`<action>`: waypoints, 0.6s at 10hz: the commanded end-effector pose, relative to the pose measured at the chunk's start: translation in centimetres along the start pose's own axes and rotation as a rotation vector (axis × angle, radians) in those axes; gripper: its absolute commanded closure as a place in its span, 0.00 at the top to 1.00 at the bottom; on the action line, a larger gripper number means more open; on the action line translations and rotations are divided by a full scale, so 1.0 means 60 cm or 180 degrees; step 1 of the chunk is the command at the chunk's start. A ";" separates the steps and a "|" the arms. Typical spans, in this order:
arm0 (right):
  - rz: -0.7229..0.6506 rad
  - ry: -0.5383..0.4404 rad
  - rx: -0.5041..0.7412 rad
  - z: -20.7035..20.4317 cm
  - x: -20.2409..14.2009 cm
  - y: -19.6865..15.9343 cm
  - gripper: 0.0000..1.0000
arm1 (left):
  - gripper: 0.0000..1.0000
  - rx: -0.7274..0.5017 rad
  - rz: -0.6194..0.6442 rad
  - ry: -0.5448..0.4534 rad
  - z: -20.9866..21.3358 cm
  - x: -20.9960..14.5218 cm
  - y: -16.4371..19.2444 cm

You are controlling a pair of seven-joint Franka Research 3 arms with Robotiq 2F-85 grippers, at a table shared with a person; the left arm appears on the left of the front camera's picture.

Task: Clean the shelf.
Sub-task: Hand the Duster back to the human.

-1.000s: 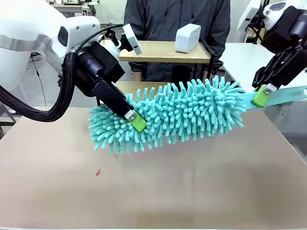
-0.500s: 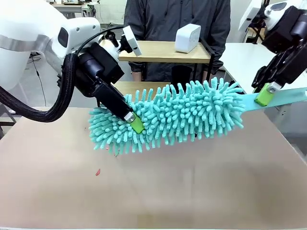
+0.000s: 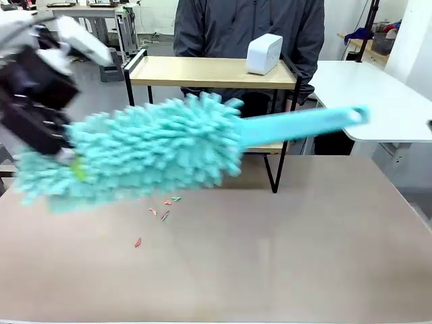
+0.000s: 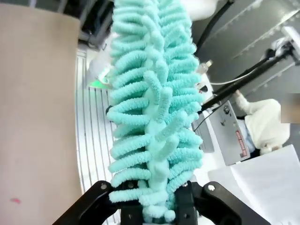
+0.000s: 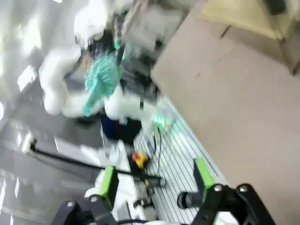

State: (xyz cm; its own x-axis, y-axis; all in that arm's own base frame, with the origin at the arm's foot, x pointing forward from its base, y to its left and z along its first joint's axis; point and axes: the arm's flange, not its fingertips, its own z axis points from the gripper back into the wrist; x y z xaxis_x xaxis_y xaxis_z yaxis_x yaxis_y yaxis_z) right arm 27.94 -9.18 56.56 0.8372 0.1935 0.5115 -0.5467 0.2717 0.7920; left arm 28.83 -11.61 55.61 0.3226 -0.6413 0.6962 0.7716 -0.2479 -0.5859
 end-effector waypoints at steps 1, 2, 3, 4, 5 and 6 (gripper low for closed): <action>-0.0864 -0.1871 -0.0272 -0.025 -0.048 -0.069 1.00 | 0.00 0.0334 -0.0033 -0.0872 0.089 -0.073 -0.041; -0.1183 -0.1873 -0.0550 -0.041 -0.065 -0.100 1.00 | 0.00 0.0596 0.0075 -0.1633 0.142 -0.107 -0.062; -0.1426 -0.1752 -0.0743 -0.061 -0.074 -0.124 1.00 | 0.00 0.1005 0.0394 -0.2423 0.192 -0.143 -0.075; -0.1645 -0.1685 -0.0827 -0.077 -0.068 -0.141 1.00 | 0.00 0.1143 0.0834 -0.3114 0.237 -0.185 -0.071; -0.0971 -0.1171 -0.0505 0.004 -0.102 -0.142 1.00 | 0.00 0.1301 0.1292 -0.3498 0.277 -0.231 -0.054; -0.0971 -0.1171 -0.0505 0.004 -0.102 -0.142 1.00 | 0.00 0.1346 0.1946 -0.3680 0.318 -0.290 -0.008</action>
State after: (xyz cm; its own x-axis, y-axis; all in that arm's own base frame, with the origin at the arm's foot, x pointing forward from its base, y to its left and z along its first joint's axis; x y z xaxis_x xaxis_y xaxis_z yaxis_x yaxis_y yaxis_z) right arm 28.73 -12.75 46.15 0.8813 -0.3414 0.3268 -0.1561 0.4425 0.8831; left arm 30.50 13.81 52.94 0.7618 0.0778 0.6432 0.6214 0.1932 -0.7593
